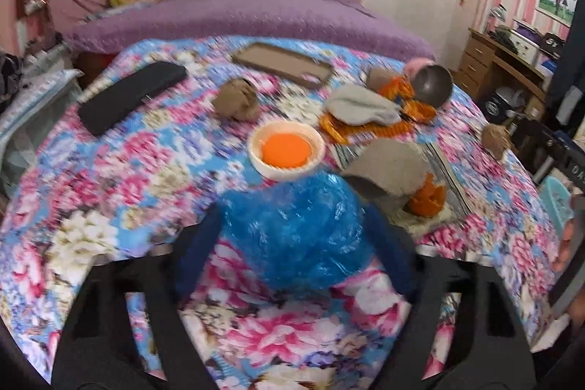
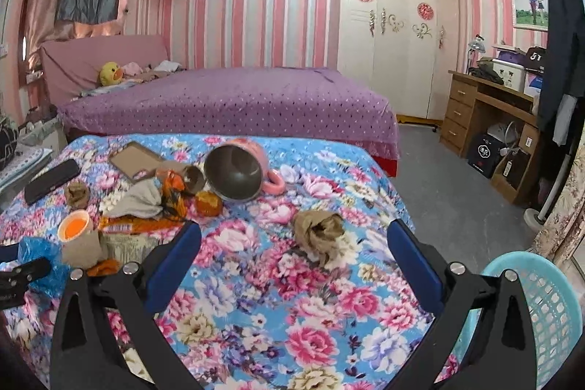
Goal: Collect trash
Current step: 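Grasp the blue plastic bag with the left gripper while the right gripper approaches the brown paper wad, then lift the blue bag with the left gripper while the right gripper grasps the brown paper wad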
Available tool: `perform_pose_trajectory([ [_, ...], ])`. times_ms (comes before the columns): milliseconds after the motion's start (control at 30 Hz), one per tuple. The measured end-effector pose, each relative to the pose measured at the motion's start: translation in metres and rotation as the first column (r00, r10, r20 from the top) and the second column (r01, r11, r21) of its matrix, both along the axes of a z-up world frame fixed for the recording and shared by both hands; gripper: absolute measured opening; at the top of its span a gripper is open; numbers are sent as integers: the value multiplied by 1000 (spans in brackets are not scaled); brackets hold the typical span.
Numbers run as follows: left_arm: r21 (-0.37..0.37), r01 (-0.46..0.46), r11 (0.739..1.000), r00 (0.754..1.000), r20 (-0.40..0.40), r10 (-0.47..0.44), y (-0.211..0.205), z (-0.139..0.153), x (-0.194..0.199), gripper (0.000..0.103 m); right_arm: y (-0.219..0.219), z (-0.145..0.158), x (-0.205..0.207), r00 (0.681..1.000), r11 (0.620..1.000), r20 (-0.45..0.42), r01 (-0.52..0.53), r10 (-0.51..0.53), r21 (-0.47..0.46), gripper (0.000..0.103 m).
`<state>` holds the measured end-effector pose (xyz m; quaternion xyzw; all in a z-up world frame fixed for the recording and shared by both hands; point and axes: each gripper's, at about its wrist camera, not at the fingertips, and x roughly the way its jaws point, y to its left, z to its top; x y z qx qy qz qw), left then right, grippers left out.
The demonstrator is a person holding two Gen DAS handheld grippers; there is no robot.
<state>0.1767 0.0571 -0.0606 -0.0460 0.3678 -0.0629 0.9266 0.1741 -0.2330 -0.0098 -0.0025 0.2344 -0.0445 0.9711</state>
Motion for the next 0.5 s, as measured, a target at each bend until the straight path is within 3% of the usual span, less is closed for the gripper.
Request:
perform_pose_trajectory([
  [167, -23, 28, 999, 1000, -3, -28, 2, 1, -1, 37, 14, -11, -1, 999, 999, -33, -28, 27, -19, 99],
  [500, 115, -79, 990, 985, 164, 59, 28, 38, -14, 35, 66, -21, -4, 986, 988, -67, -151, 151, 11, 99],
])
